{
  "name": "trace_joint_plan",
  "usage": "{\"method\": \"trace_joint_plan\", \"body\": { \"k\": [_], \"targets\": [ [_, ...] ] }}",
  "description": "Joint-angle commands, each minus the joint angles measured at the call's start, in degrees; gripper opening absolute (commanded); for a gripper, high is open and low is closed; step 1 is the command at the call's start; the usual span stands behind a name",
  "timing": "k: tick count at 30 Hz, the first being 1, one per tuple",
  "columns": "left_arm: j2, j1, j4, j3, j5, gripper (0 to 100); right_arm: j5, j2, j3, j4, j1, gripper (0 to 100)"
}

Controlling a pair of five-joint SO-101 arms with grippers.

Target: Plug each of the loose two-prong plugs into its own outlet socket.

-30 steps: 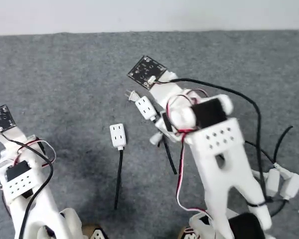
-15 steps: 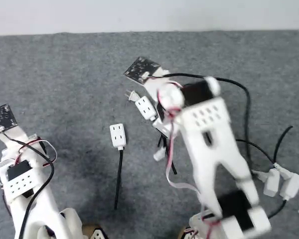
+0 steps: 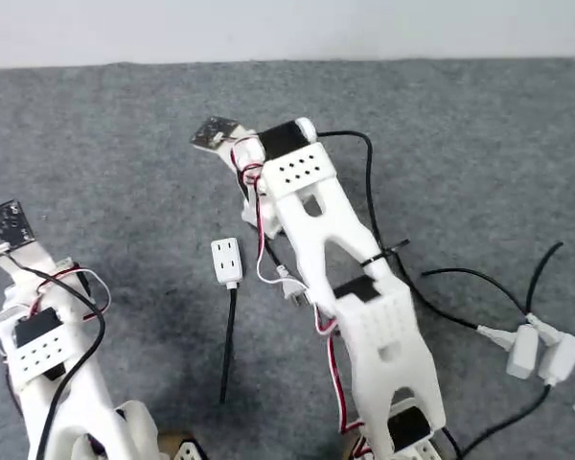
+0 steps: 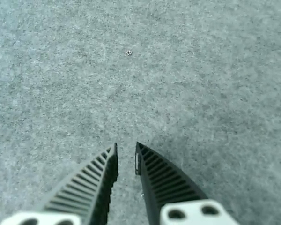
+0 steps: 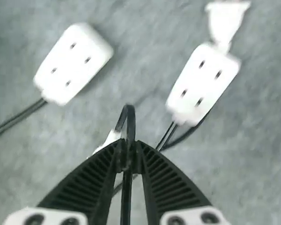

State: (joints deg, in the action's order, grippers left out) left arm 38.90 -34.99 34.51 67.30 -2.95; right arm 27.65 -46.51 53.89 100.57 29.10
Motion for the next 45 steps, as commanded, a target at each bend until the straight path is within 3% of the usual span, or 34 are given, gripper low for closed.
{"method": "trace_joint_plan", "body": {
  "k": [1, 4, 6, 11, 17, 22, 29, 45],
  "targets": [
    [-0.1, 0.2, -1.5, -0.6, 0.6, 7, -0.7, -4.9, 11.8, 2.5, 0.2, 7.3],
    [-0.1, 0.2, -1.5, -0.6, 0.6, 7, -0.7, -5.2, 12.0, 2.6, 0.4, 19.9],
    [-0.1, 0.2, -1.5, -0.6, 0.6, 7, -0.7, -3.9, 12.0, 2.6, 0.7, 23.1],
    [-0.1, 0.2, -1.5, -0.6, 0.6, 7, -0.7, 3.5, 10.5, 2.7, 1.5, 13.2],
    [-0.1, 0.2, -1.5, -0.5, 0.6, 7, -6.3, 13.4, -10.4, 2.4, 1.6, 0.6],
    [-0.1, 0.2, -1.5, -0.5, 0.6, 7, -11.5, 17.0, -25.9, -1.3, 2.7, 0.9],
    [-0.1, 0.2, -1.5, -0.5, 0.7, 7, -11.5, 23.2, -41.8, -11.1, 5.8, 0.9],
    [-0.1, 0.2, -1.5, -0.5, 0.7, 7, -9.0, 25.3, -53.0, -22.9, 2.2, 0.9]
  ]
}}
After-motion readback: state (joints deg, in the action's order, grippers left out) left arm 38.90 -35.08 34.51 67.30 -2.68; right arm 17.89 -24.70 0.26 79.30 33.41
